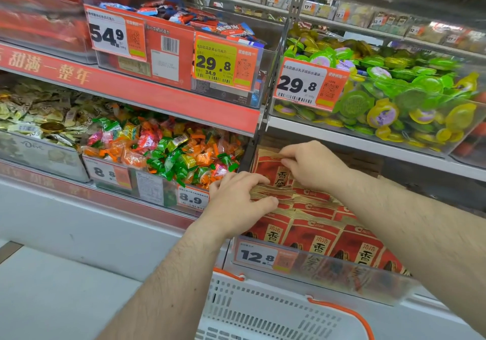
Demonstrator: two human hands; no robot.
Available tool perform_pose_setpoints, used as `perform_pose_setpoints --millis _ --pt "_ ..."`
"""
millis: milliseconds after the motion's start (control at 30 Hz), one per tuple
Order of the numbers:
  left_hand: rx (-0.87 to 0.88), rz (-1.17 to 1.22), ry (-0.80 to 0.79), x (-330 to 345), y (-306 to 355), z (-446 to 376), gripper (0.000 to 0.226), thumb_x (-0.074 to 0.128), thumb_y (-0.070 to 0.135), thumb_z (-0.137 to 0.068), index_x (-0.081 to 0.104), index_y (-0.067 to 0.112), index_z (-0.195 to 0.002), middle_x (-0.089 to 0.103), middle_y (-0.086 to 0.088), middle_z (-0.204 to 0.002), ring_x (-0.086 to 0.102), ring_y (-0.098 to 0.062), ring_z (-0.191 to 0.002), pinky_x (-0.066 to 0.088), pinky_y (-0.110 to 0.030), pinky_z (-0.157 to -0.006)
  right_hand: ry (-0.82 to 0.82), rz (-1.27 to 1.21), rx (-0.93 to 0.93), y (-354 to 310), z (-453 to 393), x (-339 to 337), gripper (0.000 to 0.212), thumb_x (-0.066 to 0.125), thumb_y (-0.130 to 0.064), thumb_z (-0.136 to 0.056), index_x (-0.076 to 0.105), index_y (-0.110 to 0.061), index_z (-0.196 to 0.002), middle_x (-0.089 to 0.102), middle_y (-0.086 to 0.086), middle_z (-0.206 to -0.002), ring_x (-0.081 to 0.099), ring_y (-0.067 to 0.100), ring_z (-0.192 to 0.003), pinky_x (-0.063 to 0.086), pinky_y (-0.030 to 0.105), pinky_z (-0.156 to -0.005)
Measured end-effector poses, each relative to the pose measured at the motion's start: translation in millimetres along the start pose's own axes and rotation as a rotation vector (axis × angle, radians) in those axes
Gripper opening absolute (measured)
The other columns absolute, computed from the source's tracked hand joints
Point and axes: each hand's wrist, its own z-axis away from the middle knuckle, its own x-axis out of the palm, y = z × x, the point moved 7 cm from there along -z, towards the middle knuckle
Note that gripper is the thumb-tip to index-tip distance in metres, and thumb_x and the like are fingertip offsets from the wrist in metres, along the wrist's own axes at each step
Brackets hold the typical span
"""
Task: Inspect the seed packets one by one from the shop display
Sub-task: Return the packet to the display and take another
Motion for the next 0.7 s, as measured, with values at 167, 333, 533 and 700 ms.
perform_pose_setpoints --millis 167,333,533,700 --pt "0.000 -0.008 0.011 -0.7 -1.2 0.3 0.061 0.040 0.066 -0.072 0.054 0.042 -0.127 0.047 0.021 -0.125 0.031 -0.008 -0.128 0.016 -0.037 -0.104 0.207 0.047 -0.099 -4.7 25.2 -15.0 0.022 0.052 -0.026 -0.097 0.071 -0.028 -0.109 0.072 0.001 -0.107 0.064 0.031 -0.104 0.052 0.045 -0.086" --pt "0.008 0.001 0.022 -2.9 0.9 2.8 0.059 0.040 0.066 -0.072 0.054 0.042 -0.125 0.048 0.021 -0.125 0.032 -0.008 -0.127 0.016 -0.035 -0.101 0.415 -0.078 -0.109 -2.7 46.4 -34.6 0.029 0.048 -0.025 -0.091 0.073 -0.018 -0.105 0.073 0.004 -0.099 0.067 0.031 -0.097 0.054 0.046 -0.082" --pt "0.015 0.034 0.091 -11.4 8.1 9.0 0.058 0.044 0.060 -0.073 0.056 0.036 -0.124 0.048 0.021 -0.110 0.039 -0.010 -0.115 0.026 -0.040 -0.106 0.627 -0.146 -0.102 -9.1 75.6 -48.1 0.026 0.050 -0.020 -0.091 0.073 -0.015 -0.102 0.073 0.001 -0.097 0.067 0.027 -0.094 0.055 0.041 -0.078" --pt "0.075 0.237 0.279 -29.6 15.1 16.1 0.031 0.057 0.048 -0.076 0.053 0.036 -0.105 0.051 0.024 -0.101 0.053 -0.013 -0.105 0.045 -0.046 -0.097 0.849 -0.316 -0.114 -15.0 107.3 -59.8 0.019 0.054 -0.009 -0.092 0.072 -0.005 -0.099 0.068 -0.001 -0.088 0.057 0.011 -0.085 0.040 0.013 -0.077"
